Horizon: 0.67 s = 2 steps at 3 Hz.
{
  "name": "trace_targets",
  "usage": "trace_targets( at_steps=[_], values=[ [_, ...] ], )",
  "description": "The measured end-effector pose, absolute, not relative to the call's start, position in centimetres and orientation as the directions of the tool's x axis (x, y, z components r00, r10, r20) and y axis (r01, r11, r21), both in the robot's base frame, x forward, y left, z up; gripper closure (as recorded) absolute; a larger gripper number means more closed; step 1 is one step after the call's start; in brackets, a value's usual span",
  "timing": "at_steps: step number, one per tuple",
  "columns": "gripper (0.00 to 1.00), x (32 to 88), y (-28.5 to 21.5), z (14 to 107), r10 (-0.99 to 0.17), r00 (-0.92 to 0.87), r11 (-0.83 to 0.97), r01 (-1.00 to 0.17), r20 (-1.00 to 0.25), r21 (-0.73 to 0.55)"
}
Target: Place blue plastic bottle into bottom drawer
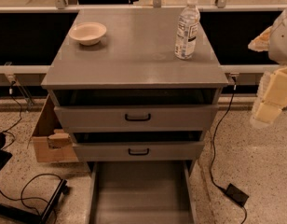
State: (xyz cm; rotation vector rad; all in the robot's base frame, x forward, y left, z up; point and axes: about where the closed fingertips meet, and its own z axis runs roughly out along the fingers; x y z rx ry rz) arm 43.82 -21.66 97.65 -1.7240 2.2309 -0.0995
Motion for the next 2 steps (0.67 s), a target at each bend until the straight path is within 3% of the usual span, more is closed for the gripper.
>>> trace_targets(
  at_steps=[1,2],
  values=[
    [0.0,43.8,-21.7,97.7,-0.953,-0.221,0.27,-0.931,-0.207,-0.247],
    [0.0,45.0,-21.9,97.5,-0.918,-0.239,0.324,-0.912,-0.316,-0.252]
  ],
)
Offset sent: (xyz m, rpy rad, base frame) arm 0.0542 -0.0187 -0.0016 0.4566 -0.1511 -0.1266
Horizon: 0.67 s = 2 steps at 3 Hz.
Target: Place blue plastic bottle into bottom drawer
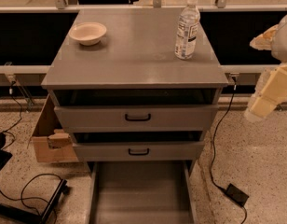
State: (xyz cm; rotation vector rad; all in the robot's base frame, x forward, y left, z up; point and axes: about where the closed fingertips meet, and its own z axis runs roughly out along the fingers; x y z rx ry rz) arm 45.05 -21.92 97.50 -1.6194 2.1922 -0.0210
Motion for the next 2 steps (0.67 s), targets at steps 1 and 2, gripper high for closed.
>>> trace_targets(
  at_steps=[1,2],
  values=[
    [0.0,48.9,-23.3,96.9,-0.806,-0.245,0.436,-0.861,-0.539,-0.26],
    [0.0,53.6,-23.3,96.4,-0.666,-0.157,0.493,-0.827,-0.729,-0.272]
  ],
)
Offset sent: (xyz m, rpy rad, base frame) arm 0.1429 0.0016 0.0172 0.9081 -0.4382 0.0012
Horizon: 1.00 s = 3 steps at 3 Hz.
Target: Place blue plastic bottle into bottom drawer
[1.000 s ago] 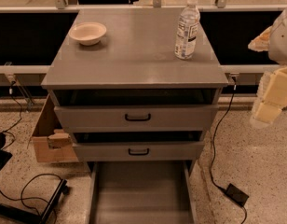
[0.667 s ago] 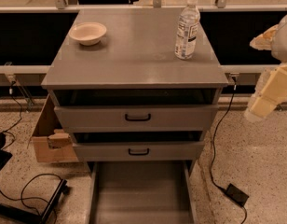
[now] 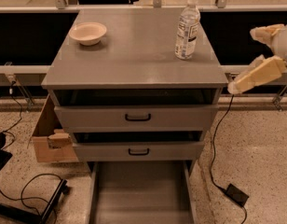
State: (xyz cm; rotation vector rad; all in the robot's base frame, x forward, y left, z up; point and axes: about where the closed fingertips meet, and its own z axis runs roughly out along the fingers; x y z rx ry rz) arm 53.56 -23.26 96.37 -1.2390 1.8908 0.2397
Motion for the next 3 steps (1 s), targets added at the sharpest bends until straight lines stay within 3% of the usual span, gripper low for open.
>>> trace_targets(
  at_steps=[1,2,3],
  values=[
    [0.0,58.5,-20.5,97.7,-0.482,-0.029,0.523,-0.812,-0.876,-0.261],
    [0.0,61.3,-18.6,98.2,-0.359,0.031,0.542,-0.807,-0.933,-0.235],
    [0.0,61.6,-18.1,98.1,-0.338,0.035,0.543,-0.809,-0.94,-0.225]
  ],
)
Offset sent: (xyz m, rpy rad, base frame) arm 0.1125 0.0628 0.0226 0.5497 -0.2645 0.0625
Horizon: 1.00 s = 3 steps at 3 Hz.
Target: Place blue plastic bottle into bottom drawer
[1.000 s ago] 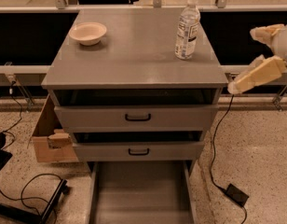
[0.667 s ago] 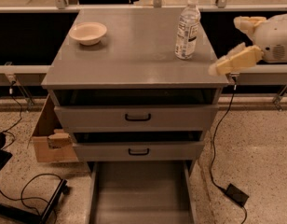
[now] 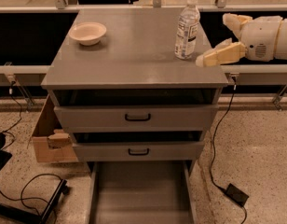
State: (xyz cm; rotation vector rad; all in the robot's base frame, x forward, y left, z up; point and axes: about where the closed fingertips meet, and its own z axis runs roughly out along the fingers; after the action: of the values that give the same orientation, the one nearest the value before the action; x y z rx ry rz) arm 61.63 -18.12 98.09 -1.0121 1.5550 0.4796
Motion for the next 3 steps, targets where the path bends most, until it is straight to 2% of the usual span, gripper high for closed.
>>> trace_targets(
  at_steps=[1,3],
  values=[
    [0.0,62.2,-18.3,98.2,-0.314,0.02,0.573,-0.793,-0.949,-0.206],
    [0.0,69.7,-21.1,99.4,-0.231,0.072,0.691,-0.69,-0.97,-0.216]
  ],
)
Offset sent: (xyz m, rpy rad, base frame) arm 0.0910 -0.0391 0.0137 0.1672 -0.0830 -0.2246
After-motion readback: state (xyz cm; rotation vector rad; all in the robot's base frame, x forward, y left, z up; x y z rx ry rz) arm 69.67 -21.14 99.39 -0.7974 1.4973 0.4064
